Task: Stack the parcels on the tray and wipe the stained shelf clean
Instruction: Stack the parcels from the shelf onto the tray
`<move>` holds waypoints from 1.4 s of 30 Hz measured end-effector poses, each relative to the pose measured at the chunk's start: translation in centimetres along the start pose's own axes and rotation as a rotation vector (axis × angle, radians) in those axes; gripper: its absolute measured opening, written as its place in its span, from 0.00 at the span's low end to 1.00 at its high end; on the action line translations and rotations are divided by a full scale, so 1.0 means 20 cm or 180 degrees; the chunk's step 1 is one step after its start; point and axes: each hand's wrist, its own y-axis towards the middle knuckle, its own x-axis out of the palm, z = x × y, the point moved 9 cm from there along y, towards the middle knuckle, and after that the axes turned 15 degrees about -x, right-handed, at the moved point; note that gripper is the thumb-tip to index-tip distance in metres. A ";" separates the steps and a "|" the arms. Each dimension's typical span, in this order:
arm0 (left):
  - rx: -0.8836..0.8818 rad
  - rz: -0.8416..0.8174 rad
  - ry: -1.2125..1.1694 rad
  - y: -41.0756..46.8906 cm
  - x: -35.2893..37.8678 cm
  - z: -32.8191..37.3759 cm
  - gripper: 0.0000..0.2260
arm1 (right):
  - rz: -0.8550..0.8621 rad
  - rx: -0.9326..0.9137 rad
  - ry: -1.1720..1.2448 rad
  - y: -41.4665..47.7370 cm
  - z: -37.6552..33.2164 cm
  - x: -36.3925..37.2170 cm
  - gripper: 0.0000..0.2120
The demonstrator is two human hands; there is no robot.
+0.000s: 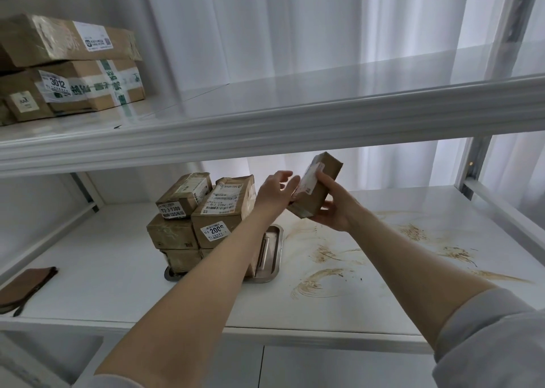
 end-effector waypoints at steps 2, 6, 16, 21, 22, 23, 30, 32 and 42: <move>-0.0325 -0.0137 -0.0026 0.03 -0.04 -0.04 0.23 | -0.0046 -0.0004 0.0215 0.01 -0.02 0.04 0.25; -0.0867 -0.1181 -0.0666 0.01 0.04 -0.11 0.22 | -0.0109 -0.0112 0.0256 0.05 -0.05 0.13 0.28; -0.0542 0.0394 0.0011 0.13 -0.43 -0.15 0.27 | 0.0026 -0.0465 -0.1189 0.09 -0.13 0.32 0.22; -0.0683 0.0840 0.0447 0.15 -0.62 -0.22 0.25 | -0.0465 -0.0358 -0.1339 0.07 -0.04 0.57 0.22; -0.0694 0.0881 0.0508 0.15 -0.64 -0.23 0.24 | -0.0505 -0.0353 -0.1354 0.07 -0.03 0.61 0.21; -0.0722 0.0883 0.0532 0.15 -0.66 -0.24 0.24 | -0.0505 -0.0383 -0.1375 0.08 -0.03 0.65 0.18; -0.0871 0.0666 0.0767 0.21 -0.74 -0.37 0.18 | -0.0167 -0.0717 -0.2042 0.16 -0.01 0.80 0.06; -0.0904 0.0671 0.0880 0.21 -0.75 -0.40 0.17 | -0.0088 -0.0777 -0.2170 0.17 -0.02 0.81 0.04; -0.0932 0.0587 0.1350 0.24 -0.72 -0.46 0.15 | 0.0151 -0.0757 -0.2305 0.17 0.01 0.82 0.03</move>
